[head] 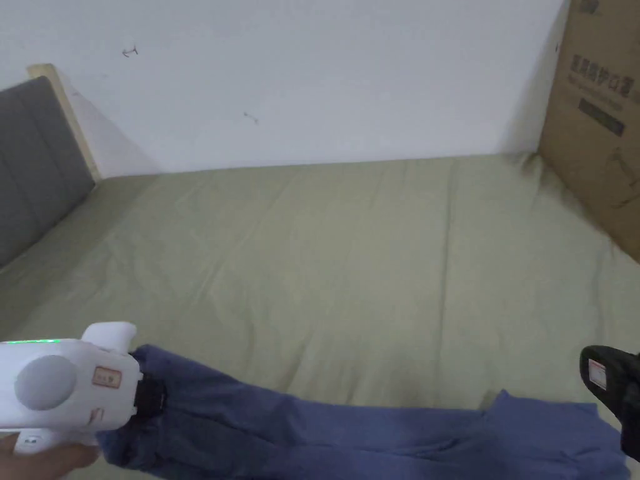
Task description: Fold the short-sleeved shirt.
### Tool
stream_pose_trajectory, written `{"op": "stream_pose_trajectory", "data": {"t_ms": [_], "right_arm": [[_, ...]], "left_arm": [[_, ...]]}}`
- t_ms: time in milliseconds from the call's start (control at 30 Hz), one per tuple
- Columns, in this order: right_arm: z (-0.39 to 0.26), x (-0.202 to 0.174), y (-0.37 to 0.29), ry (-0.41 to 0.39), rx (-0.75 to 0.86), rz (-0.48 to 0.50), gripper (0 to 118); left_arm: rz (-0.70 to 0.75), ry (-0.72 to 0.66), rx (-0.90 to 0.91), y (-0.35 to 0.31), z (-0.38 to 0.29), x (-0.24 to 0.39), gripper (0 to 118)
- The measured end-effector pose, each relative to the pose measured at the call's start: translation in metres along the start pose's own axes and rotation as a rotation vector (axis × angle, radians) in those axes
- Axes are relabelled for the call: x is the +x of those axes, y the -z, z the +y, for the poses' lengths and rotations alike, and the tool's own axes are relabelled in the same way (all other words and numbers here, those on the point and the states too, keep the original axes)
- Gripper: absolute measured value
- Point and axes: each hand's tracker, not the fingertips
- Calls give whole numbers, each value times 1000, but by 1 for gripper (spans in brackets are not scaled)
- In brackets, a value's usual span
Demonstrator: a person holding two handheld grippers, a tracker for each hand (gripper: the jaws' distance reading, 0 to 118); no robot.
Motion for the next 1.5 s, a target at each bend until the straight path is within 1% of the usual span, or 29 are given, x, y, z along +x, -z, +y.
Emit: {"op": "stream_pose_trajectory", "data": {"t_ms": [100,133,167,200,233,267,300,333,367,433,500,600,633,700,733,767,800,833,933,1000,1067,1200,1233,1267,1333,1367,1400,1433,1500], "right_arm": [[-2,5,-6,0,4,13,0],[-2,8,-9,3,5,13,0],[-2,11,-12,13,6,7,0],[-4,17,-15,26,4,4,0],[-5,22,-18,39,1,6,0],[-4,26,-22,42,1,4,0],[-4,29,-24,37,3,-7,0],[-6,35,-27,24,8,-31,0],[-5,40,-29,18,10,-44,0],[-4,49,-33,24,16,-62,0],[-5,56,-33,51,23,-78,0],[-7,63,-27,94,17,-80,0],[-8,63,-24,103,10,-81,0],[-11,62,-21,114,2,-75,0],[-13,59,-18,117,-2,-65,0],[-15,57,-17,114,-6,-57,0],[-16,55,-15,107,-11,-50,0],[-17,53,-14,98,-18,-46,0],[-22,51,-10,91,-42,-36,0],[-23,51,-8,96,-57,-35,0],[-24,48,-5,81,-70,-62,0],[-25,42,-1,63,-91,-48,0],[-25,41,0,63,-94,-45,0],[-25,39,0,67,-91,-42,0],[-25,36,4,97,-88,-13,0],[-24,35,6,112,-90,3,0],[-25,33,7,114,-90,5,0],[-25,31,9,115,-90,6,0],[-24,28,13,111,-98,10,0]], "left_arm": [[-167,-66,-40,6,7,38,7],[-248,-78,-75,16,9,55,7],[-328,-89,-108,26,11,72,8],[-395,-101,-117,34,12,86,14],[-471,-97,-117,43,13,104,34],[-532,-71,-91,46,14,118,79],[-570,-38,-79,47,15,130,109],[-597,-24,-79,46,16,141,117],[-602,-37,-42,40,17,146,114],[-617,-11,-45,35,20,145,115],[-561,22,-31,27,23,140,115],[-461,-2,-18,31,14,117,114],[-434,-19,-53,35,14,113,112],[-425,-68,-129,52,3,107,100],[-450,-106,-132,62,-5,106,92],[-460,-127,-140,73,-8,111,43],[-434,-121,-150,84,-12,117,4],[-384,-114,-187,96,-20,124,0],[-453,-62,-244,129,-31,157,0],[-449,33,-251,147,-37,181,0],[-399,169,-256,155,-38,207,0],[-270,329,-218,135,-32,242,0],[-304,343,-218,128,-31,249,0],[-437,309,-213,121,-29,247,0],[-825,82,-264,106,-25,231,0],[-913,-10,-239,99,-25,222,0],[-900,-33,-176,92,-23,213,0],[-840,-25,-122,82,-16,194,0],[-730,7,-96,79,-6,162,0]]}}
